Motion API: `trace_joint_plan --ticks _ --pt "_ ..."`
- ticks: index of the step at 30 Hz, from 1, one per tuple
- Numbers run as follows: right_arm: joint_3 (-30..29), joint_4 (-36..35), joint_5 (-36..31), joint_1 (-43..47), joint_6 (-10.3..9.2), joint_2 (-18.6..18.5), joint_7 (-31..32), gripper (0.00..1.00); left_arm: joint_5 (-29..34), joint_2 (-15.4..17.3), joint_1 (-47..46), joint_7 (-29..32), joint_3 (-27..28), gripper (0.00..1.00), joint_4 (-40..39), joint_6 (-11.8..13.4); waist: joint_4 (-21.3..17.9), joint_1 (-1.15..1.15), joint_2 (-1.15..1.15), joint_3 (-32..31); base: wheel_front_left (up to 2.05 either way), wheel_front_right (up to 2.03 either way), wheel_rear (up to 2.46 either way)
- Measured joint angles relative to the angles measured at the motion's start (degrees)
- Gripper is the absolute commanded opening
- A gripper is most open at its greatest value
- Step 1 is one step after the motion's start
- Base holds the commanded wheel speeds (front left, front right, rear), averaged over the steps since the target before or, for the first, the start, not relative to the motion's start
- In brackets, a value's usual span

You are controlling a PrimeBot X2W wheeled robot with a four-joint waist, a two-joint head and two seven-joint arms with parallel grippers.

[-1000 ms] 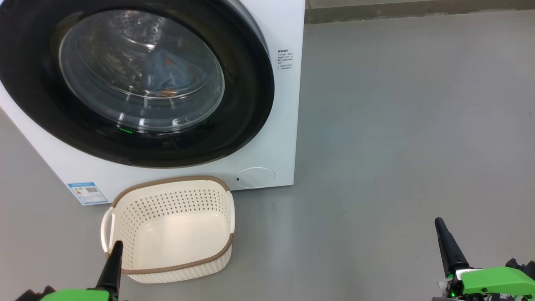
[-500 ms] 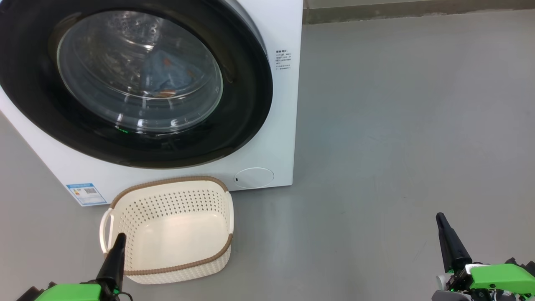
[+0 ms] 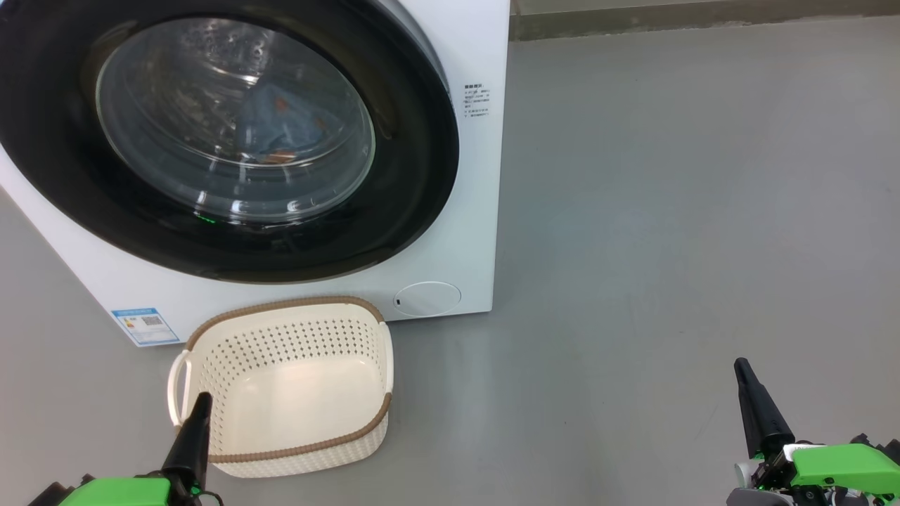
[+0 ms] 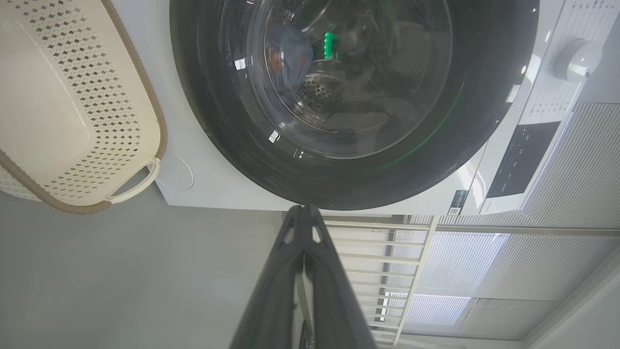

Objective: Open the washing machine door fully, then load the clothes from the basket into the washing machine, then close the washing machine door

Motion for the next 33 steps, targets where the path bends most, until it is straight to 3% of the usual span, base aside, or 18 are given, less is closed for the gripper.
trace_joint_plan --ticks 33 --pt "-0.5 0.0 0.0 0.0 0.00 0.2 0.4 0.00 0.0 0.1 0.0 0.0 0.0 0.00 0.0 0.0 0.0 0.00 0.00 0.0 0.00 0.00 0.00"
